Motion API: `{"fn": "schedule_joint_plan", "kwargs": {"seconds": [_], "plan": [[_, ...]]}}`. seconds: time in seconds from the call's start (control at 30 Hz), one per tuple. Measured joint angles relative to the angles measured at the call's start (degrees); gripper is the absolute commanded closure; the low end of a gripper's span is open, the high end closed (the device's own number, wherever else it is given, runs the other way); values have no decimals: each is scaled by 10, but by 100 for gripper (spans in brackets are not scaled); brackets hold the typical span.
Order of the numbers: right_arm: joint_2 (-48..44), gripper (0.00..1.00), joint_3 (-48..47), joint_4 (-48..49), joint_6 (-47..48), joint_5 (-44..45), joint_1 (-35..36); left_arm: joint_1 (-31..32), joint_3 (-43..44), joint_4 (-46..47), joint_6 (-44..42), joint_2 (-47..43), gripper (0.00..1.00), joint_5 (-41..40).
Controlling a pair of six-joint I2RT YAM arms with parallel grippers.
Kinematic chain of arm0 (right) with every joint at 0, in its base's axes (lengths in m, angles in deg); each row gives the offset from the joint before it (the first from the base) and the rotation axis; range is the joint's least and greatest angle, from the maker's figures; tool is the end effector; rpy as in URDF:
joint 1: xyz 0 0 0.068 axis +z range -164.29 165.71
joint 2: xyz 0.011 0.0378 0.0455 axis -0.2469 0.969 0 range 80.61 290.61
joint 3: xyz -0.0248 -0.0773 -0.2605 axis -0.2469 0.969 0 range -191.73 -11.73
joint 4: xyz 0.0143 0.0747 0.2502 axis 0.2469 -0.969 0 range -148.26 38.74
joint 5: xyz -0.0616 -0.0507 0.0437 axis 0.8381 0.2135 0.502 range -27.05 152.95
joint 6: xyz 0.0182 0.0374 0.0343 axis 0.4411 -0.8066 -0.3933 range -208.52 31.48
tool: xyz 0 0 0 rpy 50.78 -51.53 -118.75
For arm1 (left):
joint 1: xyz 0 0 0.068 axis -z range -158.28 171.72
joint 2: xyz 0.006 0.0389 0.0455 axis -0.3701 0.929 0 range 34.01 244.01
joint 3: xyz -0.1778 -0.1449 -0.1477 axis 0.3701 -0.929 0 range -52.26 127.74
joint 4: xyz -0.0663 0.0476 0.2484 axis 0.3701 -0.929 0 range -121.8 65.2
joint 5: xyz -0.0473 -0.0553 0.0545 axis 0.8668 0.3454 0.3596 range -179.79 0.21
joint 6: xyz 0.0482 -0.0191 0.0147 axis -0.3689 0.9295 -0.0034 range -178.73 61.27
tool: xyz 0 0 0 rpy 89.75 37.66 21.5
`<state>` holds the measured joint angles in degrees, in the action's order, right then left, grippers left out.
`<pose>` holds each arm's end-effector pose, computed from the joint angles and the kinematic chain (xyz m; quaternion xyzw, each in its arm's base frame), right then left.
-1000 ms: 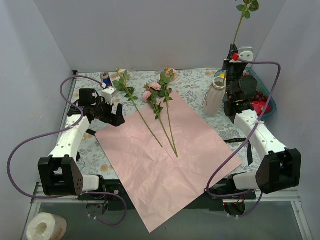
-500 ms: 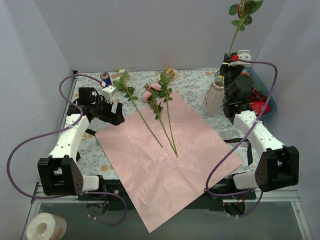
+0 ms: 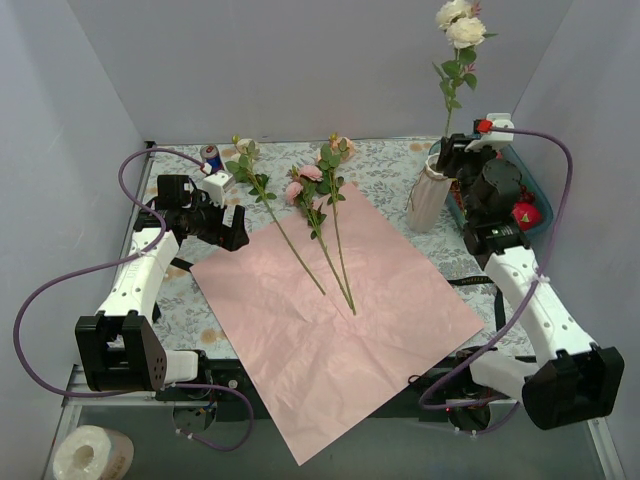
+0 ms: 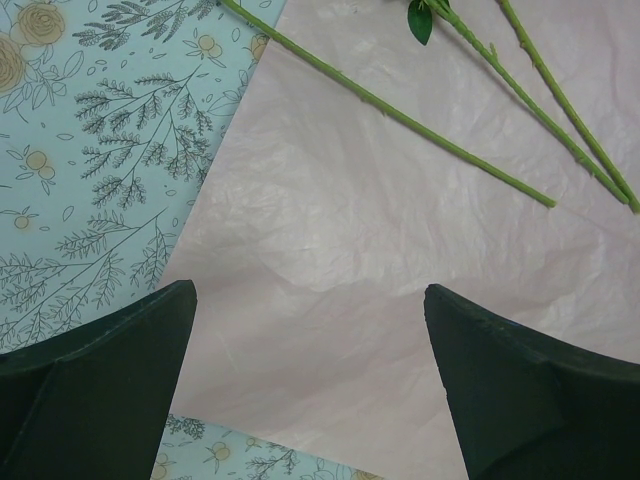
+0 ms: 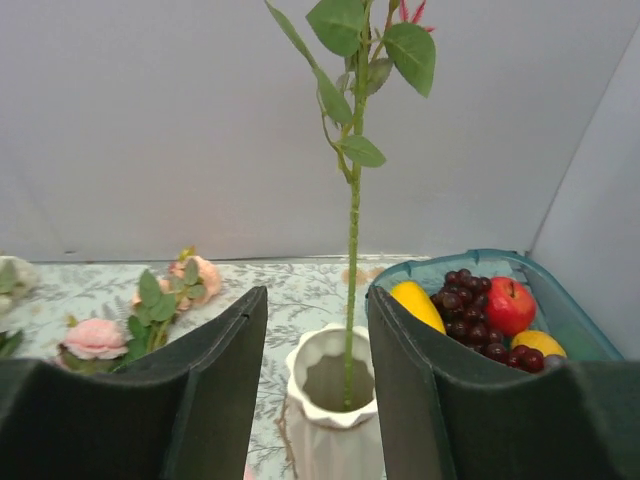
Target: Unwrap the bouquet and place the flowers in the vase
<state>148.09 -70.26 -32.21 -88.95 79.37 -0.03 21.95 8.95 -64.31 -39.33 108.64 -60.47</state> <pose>0.2708 0.0585 0.3976 0.0321 0.6441 0.0061 0.7642 0.2655 -0.0185 0.2858 -0.0734 0.9179 -0.2888 0.2622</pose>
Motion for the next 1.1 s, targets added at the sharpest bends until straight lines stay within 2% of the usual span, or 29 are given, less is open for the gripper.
{"fn": "schedule_joint_plan", "kwargs": {"seconds": [0.23, 0.4, 0.57, 0.7, 0.93, 1.1], "plan": [[-113, 50, 31, -27, -20, -146, 3, 0, 0, 0, 0, 0, 2, 1], [-118, 50, 29, -60, -11, -222, 43, 0, 0, 0, 0, -1, 2, 1], [-100, 47, 29, -86, 11, -250, 123, 0, 0, 0, 0, -3, 2, 0], [-34, 48, 28, -92, 15, -271, 176, 0, 0, -5, 0, -5, 2, 0], [170, 46, 20, -110, 5, -252, 229, 0, 0, -9, -1, -6, 2, 0], [315, 42, -56, -142, 8, -228, 271, 0, 0, -12, -2, -6, 2, -1]]}}
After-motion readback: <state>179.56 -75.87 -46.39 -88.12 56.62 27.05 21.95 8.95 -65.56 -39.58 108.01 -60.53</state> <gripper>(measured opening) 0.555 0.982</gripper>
